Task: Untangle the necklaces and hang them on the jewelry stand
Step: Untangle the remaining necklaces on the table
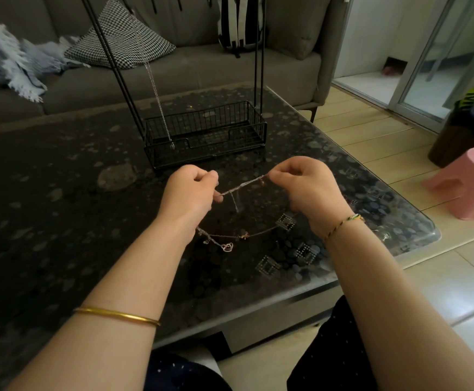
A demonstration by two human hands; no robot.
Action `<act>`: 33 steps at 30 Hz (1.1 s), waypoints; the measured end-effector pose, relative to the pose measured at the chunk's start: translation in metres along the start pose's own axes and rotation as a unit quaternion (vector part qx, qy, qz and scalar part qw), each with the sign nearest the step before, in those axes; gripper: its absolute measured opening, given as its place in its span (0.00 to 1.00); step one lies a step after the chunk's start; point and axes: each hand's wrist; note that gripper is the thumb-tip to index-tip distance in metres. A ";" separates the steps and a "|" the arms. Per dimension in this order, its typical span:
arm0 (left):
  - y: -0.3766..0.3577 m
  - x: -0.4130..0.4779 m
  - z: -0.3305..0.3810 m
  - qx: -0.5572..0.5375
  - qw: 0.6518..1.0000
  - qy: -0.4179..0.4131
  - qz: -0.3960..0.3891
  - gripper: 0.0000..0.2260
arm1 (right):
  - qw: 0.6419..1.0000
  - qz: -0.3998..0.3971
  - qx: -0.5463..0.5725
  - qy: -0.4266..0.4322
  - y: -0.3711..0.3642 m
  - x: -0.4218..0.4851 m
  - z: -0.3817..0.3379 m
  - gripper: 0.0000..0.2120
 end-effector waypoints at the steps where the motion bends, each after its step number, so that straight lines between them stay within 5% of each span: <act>1: 0.001 0.000 0.000 0.005 1.000 0.005 -0.013 0.07 | 1.000 0.010 0.009 -0.009 0.000 0.001 0.000 0.07; 12: 0.014 0.001 -0.004 0.056 0.991 0.016 -0.117 0.03 | 0.994 0.040 0.071 -0.079 -0.005 0.000 0.001 0.08; 18: 0.022 0.008 -0.012 0.095 0.994 0.000 -0.058 0.05 | 0.987 0.070 0.086 -0.113 0.005 0.005 0.001 0.12; 29: 0.010 0.014 -0.017 0.022 0.989 0.147 -0.007 0.09 | 0.937 0.036 0.235 -0.254 0.000 0.002 0.001 0.15; 33: 0.008 0.015 -0.020 -0.012 0.992 0.120 0.024 0.15 | 0.959 0.046 0.180 -0.216 0.000 -0.001 0.001 0.16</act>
Point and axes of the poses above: each hand's wrist, its own x-axis towards the middle knuckle, its own y-axis out of the back of the hand, z = x × y, and after that the axes turned 12 degrees about z, right-handed
